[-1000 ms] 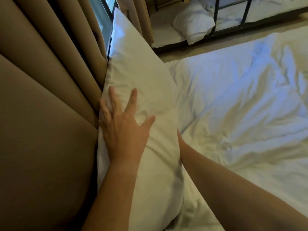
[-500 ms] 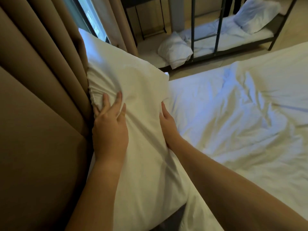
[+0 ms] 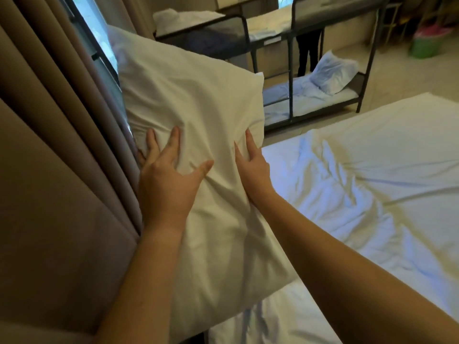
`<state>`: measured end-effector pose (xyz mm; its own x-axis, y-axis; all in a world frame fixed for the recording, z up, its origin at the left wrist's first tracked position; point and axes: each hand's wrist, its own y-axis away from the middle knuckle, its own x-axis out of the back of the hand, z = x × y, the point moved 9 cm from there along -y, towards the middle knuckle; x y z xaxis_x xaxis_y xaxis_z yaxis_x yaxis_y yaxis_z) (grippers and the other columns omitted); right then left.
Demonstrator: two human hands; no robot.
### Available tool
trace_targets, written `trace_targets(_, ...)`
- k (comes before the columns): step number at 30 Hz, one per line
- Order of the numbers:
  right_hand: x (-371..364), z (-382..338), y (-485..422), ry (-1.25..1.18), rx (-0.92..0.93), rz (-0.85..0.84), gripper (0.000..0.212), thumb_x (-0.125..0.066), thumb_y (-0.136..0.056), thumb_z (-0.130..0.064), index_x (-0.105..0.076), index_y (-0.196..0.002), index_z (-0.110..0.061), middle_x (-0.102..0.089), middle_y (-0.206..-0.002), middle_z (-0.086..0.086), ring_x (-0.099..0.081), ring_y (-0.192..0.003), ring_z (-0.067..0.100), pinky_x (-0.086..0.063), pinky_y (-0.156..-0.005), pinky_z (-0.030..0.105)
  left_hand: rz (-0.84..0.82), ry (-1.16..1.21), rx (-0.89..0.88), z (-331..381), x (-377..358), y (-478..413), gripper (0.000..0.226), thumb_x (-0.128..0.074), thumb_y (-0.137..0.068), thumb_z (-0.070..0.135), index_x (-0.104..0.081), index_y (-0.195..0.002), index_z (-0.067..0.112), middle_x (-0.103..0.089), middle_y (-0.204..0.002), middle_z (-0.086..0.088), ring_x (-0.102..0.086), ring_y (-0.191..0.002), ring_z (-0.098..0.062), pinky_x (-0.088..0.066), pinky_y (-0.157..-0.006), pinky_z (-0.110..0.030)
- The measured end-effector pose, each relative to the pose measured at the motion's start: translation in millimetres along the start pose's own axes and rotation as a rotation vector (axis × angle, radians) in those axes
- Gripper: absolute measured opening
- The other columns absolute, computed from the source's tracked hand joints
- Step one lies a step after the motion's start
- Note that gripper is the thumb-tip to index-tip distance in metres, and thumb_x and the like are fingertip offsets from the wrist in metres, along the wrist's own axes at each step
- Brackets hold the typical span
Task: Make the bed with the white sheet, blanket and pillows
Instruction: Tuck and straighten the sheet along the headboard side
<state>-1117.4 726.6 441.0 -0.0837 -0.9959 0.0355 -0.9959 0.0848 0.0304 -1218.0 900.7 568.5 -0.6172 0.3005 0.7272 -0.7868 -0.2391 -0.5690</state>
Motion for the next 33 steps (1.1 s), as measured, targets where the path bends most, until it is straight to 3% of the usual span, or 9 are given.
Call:
trace_targets(5, 97.3, 30.2, 22.2, 0.098, -0.023, 0.081, 0.077, -0.051, -0.067, -0.093, -0.022, -0.136, -0.077, -0.039, -0.156, -0.02, -0.046, -0.139, 0.021, -0.039, -0.113, 0.052, -0.069, 0.156, 0.07, 43.9, -48.3, 57.0, 0.093, -0.081, -0.07, 0.066, -0.046, -0.151, 0.039, -0.03, -0.165, -0.011, -0.031, -0.151, -0.03, -0.035, -0.119, -0.04)
trace_targets(10, 210.7, 88.6, 56.9, 0.219, -0.109, 0.137, 0.084, -0.053, -0.066, -0.091, -0.021, -0.141, -0.07, -0.04, -0.154, -0.024, -0.045, -0.139, 0.019, -0.04, -0.112, 0.051, -0.203, 0.231, 0.133, 112.2, -118.1, 136.4, 0.09, -0.082, -0.072, 0.062, -0.049, -0.151, 0.034, -0.03, -0.165, -0.009, -0.027, -0.152, -0.027, -0.033, -0.119, -0.039)
trace_targets(15, 327.1, 155.7, 84.2, 0.348, -0.249, 0.082, 0.09, -0.05, -0.068, -0.09, -0.021, -0.148, -0.063, -0.031, -0.16, -0.018, -0.036, -0.144, 0.025, -0.037, -0.113, 0.056, -0.361, 0.212, 0.185, 191.4, -189.6, 221.1, 0.092, -0.077, -0.073, 0.068, -0.039, -0.153, 0.044, -0.022, -0.168, 0.0, -0.031, -0.151, -0.027, -0.044, -0.11, -0.045)
trace_targets(20, 431.6, 186.2, 99.4, 0.514, -0.306, 0.078, 0.08, -0.05, -0.079, -0.083, -0.021, -0.151, -0.06, -0.028, -0.161, -0.013, -0.031, -0.142, 0.035, -0.038, -0.107, 0.057, -0.475, 0.221, 0.201, 263.4, -245.1, 281.5, 0.091, -0.073, -0.076, 0.07, -0.037, -0.155, 0.042, -0.019, -0.169, 0.001, -0.025, -0.153, -0.031, -0.039, -0.115, -0.048)
trace_targets(26, 518.9, 201.5, 85.9, 0.648, -0.357, 0.055, 0.08, -0.051, -0.08, -0.081, -0.018, -0.15, -0.061, -0.024, -0.164, -0.006, -0.031, -0.139, 0.039, -0.036, -0.106, 0.056, -0.551, 0.298, 0.275, 325.2, -308.4, 314.5, 0.089, -0.076, -0.076, 0.067, -0.041, -0.154, 0.039, -0.022, -0.168, -0.001, -0.027, -0.153, -0.03, -0.037, -0.117, -0.046)
trace_targets(33, 619.4, 233.1, 53.2, 0.63, -0.428, 0.147, 0.082, -0.055, -0.082, -0.077, -0.024, -0.154, -0.054, -0.026, -0.164, -0.001, -0.029, -0.143, 0.041, -0.032, -0.113, 0.056, -0.649, 0.357, 0.21, 406.7, -395.5, 315.8, 0.088, -0.075, -0.077, 0.066, -0.039, -0.154, 0.041, -0.019, -0.169, 0.005, -0.022, -0.154, -0.029, -0.039, -0.117, -0.048)
